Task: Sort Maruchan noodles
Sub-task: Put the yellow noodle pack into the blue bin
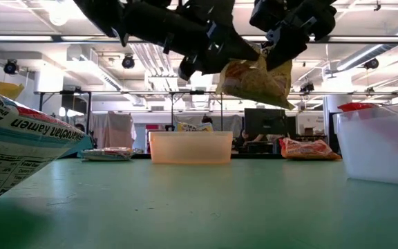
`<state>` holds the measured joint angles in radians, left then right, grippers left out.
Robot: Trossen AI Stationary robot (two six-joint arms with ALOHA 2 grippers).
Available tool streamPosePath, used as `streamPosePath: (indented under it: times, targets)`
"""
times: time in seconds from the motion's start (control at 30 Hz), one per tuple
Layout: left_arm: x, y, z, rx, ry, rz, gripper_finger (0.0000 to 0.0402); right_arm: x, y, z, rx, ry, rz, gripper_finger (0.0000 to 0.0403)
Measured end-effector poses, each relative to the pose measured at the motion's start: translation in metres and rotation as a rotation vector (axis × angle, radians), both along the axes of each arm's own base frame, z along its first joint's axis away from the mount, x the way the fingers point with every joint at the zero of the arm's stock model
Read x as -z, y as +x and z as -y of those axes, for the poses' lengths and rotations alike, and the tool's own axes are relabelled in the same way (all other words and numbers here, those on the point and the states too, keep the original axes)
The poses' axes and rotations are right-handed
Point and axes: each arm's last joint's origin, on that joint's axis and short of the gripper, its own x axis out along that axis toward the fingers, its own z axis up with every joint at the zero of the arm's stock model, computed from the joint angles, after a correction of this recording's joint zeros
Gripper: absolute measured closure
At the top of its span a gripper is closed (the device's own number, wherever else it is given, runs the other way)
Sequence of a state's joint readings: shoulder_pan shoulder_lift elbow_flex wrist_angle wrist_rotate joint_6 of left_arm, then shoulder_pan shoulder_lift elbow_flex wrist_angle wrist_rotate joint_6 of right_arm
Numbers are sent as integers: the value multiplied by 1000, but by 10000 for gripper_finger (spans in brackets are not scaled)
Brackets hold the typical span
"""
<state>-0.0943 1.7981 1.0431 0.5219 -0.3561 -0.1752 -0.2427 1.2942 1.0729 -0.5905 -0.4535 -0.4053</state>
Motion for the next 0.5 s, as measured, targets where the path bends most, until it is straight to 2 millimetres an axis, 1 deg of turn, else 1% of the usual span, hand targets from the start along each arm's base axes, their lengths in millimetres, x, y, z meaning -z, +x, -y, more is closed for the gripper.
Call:
streamPosePath:
  times: [0.23, 0.37, 0.43, 0.5]
  targets:
    - [-3, 17, 1, -23, -19, -52, 208, 1, -1, 0, -28, -21, -8, 283]
    - [-7, 20, 2, -28, -36, -133, 209, 3, -4, -1, -30, -16, -33, 287]
    - [-8, 21, 2, -22, -32, -182, 216, 3, -6, -2, -31, -9, -59, 286]
    - [-11, 22, 3, -2, -29, -204, 231, 3, -8, -2, -30, -5, -69, 279]
